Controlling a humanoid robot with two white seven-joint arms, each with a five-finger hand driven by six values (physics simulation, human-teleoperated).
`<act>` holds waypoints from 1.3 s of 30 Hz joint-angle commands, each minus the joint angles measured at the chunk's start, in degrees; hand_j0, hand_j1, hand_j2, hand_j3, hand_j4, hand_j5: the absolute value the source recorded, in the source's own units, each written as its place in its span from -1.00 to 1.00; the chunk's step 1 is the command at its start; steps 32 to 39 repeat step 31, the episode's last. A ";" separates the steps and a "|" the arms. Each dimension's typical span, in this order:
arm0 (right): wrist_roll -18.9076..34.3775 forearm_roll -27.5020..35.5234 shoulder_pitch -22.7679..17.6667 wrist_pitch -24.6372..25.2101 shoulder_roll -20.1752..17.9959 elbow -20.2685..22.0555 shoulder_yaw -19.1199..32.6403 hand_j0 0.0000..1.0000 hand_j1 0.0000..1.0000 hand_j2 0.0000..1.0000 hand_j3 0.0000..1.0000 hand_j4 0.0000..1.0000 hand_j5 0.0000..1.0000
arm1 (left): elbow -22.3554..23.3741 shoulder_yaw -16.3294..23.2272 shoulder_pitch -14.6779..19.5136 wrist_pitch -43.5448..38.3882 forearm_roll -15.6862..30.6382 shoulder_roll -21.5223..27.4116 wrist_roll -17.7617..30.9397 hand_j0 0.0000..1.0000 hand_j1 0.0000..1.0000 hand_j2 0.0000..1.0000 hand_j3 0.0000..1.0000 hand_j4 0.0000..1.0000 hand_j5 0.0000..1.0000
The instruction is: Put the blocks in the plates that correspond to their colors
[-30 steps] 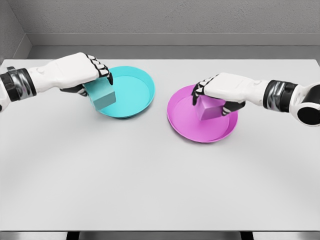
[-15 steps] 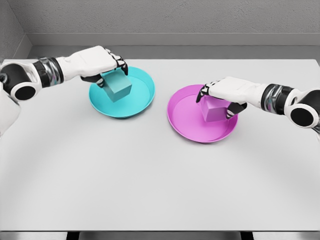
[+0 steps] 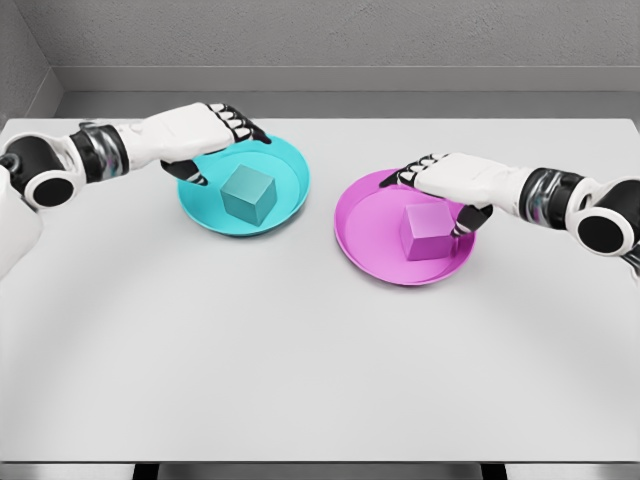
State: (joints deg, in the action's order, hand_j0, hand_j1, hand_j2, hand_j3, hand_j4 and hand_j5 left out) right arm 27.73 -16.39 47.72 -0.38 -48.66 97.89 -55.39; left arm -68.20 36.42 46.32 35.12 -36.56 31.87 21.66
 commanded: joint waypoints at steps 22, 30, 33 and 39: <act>-0.40 0.13 -19.16 -32.67 -16.03 0.72 24.54 1.00 1.00 1.00 1.00 1.00 1.00 | -16.79 1.28 -7.56 -0.12 15.47 27.37 0.23 1.00 1.00 1.00 1.00 1.00 1.00; -0.40 0.13 -19.51 -32.67 -15.94 0.81 24.54 1.00 1.00 1.00 1.00 1.00 1.00 | -16.79 1.28 -7.56 -0.12 15.38 27.37 0.23 1.00 1.00 1.00 1.00 1.00 1.00; -0.31 0.22 -19.51 -32.67 -15.94 0.72 24.46 1.00 1.00 1.00 1.00 1.00 1.00 | -16.70 1.28 -7.56 -0.12 15.38 27.28 0.23 1.00 1.00 1.00 1.00 1.00 1.00; -0.31 0.22 -19.51 -32.67 -15.94 0.72 24.46 1.00 1.00 1.00 1.00 1.00 1.00 | -16.70 1.28 -7.56 -0.12 15.38 27.28 0.23 1.00 1.00 1.00 1.00 1.00 1.00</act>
